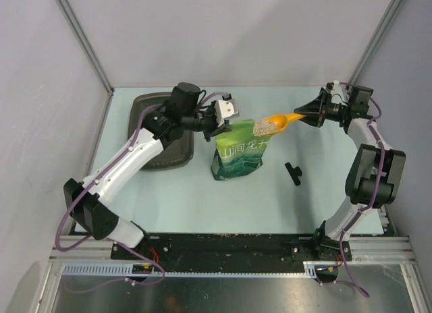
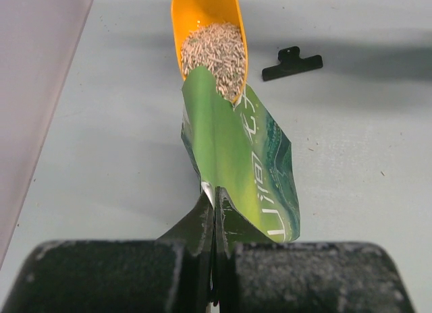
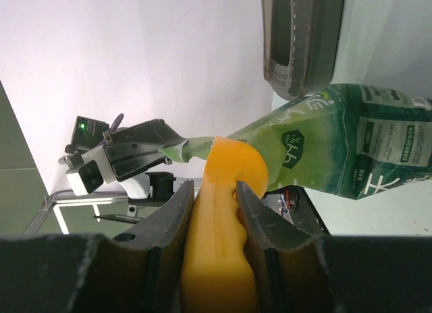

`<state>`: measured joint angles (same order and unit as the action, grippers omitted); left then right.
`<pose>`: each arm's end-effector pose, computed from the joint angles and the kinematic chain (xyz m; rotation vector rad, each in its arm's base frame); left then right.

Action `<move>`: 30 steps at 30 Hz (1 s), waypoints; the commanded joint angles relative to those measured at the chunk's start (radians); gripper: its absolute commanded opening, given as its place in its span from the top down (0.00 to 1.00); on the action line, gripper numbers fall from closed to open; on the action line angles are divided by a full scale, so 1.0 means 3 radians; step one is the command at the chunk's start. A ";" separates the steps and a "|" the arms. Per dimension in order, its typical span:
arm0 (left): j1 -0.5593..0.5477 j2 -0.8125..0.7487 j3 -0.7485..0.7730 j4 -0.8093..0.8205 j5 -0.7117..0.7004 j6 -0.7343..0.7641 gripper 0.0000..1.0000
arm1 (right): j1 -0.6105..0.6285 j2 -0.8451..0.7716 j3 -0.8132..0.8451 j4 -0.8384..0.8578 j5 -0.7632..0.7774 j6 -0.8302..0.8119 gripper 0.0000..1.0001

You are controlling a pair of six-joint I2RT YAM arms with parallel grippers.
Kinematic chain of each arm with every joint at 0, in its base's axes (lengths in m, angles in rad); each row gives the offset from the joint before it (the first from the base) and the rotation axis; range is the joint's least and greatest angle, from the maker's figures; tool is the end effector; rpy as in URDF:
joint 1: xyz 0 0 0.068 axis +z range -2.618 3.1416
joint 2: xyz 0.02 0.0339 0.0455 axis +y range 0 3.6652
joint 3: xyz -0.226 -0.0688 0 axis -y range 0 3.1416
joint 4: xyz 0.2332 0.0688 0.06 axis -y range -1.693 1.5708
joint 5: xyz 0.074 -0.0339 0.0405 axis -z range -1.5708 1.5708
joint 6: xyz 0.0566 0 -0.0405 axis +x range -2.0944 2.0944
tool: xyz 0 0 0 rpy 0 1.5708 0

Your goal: Fill the litter box with clean litter

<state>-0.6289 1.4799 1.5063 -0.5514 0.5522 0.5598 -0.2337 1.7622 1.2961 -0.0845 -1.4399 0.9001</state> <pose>0.2549 -0.2221 0.3435 1.4190 1.5042 -0.6185 0.3706 -0.0305 0.2416 0.2309 2.0768 1.8979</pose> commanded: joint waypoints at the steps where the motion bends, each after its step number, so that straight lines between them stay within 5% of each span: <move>1: 0.0020 -0.0009 0.0241 0.0125 0.0056 0.0103 1.00 | -0.0075 0.0072 0.0041 0.0144 -0.0079 0.0027 1.00; 6: 0.0020 0.0017 0.0251 0.0125 0.0057 0.0113 1.00 | -0.0075 0.0134 0.0036 0.0154 -0.0048 0.0072 1.00; 19: 0.0020 0.0032 0.0139 0.0120 0.0077 0.0113 1.00 | -0.0096 0.0088 0.0046 0.1620 -0.0150 0.1274 1.00; 30: 0.0010 -0.0167 -0.0173 0.0089 0.0148 0.0108 1.00 | 0.0027 0.0185 0.0174 0.1494 0.0049 0.1341 1.00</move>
<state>-0.6258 1.4845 1.4845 -0.5385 0.5533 0.5766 -0.2462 1.8088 1.2961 0.3393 -1.4502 1.2663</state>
